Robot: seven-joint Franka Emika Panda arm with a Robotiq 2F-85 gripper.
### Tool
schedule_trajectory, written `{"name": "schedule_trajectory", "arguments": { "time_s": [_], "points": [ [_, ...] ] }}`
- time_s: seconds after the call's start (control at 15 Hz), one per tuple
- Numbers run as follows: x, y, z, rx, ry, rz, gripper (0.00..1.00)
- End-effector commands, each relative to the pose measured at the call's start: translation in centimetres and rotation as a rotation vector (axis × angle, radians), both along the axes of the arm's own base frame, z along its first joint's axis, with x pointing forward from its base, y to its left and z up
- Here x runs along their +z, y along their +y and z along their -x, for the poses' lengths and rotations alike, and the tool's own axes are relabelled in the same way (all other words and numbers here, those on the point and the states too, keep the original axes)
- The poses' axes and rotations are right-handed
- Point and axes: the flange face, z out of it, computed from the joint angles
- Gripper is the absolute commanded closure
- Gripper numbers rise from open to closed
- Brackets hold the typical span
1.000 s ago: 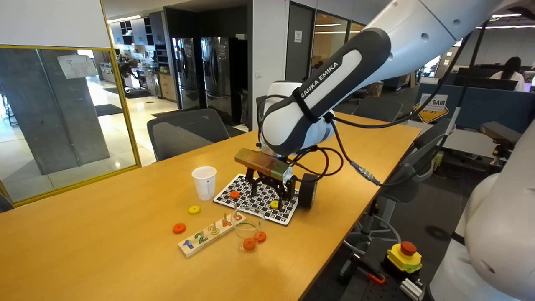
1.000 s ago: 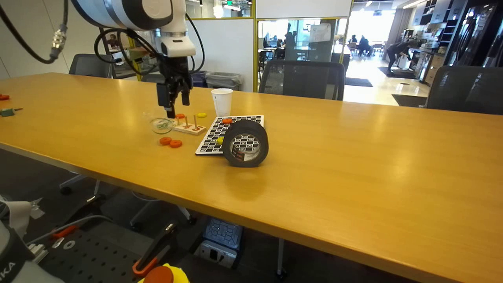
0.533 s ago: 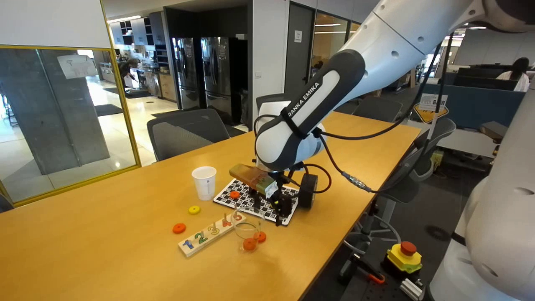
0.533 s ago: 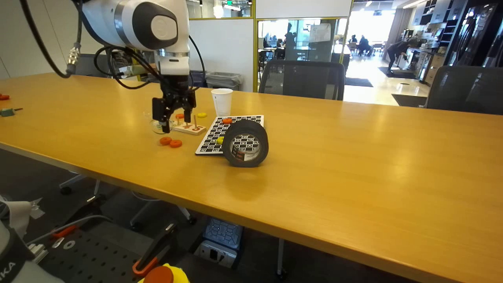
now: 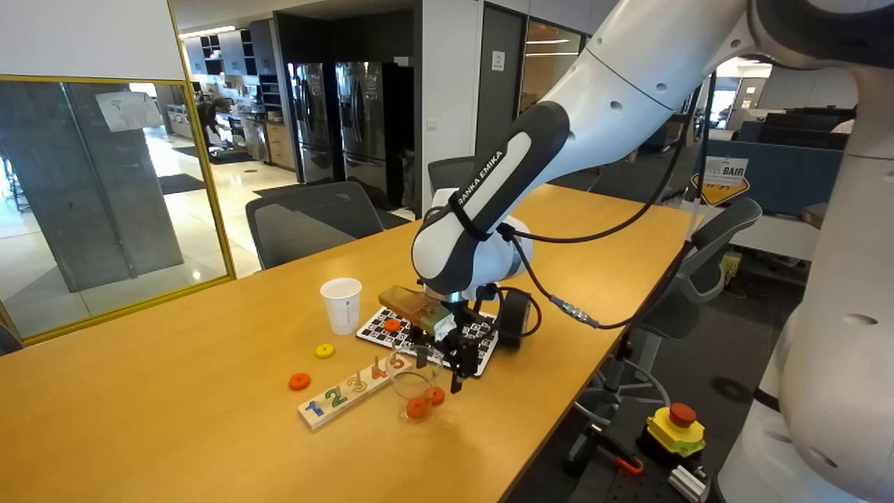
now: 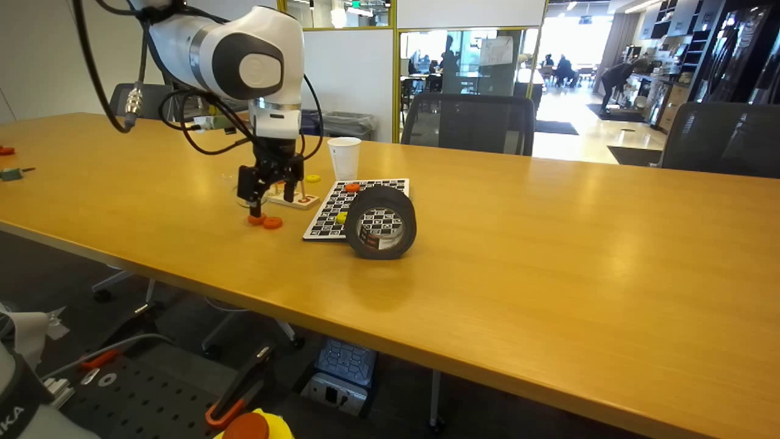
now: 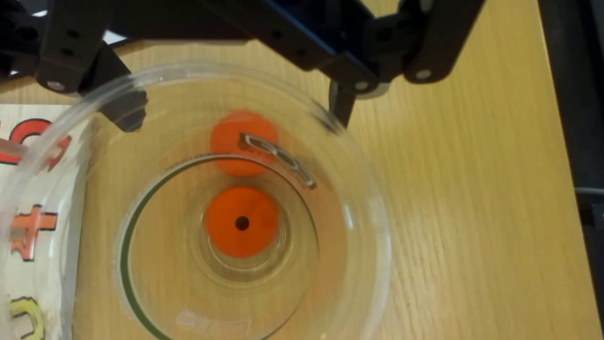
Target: Put the orange circle into the transparent cup and put the yellow circle into the white cup.
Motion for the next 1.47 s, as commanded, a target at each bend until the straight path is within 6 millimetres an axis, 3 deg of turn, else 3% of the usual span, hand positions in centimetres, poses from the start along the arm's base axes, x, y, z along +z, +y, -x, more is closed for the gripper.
{"name": "schedule_trajectory", "arguments": {
  "time_s": [0.0,1.4],
  "points": [
    [-0.6,-0.4,-1.1,0.003,-0.025,-0.053,0.00],
    [-2.8,-0.7,-1.8,0.053,0.001,-0.077,0.00]
  ]
}}
